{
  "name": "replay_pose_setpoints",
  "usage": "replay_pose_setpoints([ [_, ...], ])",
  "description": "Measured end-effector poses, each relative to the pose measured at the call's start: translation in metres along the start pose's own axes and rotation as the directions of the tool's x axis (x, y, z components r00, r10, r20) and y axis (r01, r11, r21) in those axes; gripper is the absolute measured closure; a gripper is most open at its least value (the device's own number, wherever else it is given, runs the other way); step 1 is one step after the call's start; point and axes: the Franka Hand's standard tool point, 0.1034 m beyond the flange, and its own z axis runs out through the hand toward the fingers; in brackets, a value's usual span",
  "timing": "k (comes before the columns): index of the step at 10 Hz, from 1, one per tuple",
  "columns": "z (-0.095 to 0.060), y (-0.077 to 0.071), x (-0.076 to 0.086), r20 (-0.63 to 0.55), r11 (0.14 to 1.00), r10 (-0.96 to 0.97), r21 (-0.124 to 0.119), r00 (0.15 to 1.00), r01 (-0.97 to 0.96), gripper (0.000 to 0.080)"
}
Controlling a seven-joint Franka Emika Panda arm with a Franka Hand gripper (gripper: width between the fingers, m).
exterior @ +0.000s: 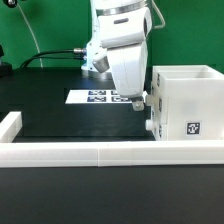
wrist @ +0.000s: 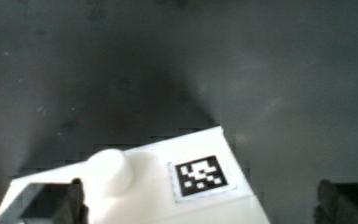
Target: Assemble drawer
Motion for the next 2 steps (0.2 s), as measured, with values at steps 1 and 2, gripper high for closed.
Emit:
replay_pose_setpoints([
  [1,0.0,0.0,-0.0001,0.0,1.0,0.0,0.0,1.0,0.0,0.015],
  [2,0.0,0.0,-0.0001,0.0,1.0,0.0,0.0,1.0,0.0,0.015],
])
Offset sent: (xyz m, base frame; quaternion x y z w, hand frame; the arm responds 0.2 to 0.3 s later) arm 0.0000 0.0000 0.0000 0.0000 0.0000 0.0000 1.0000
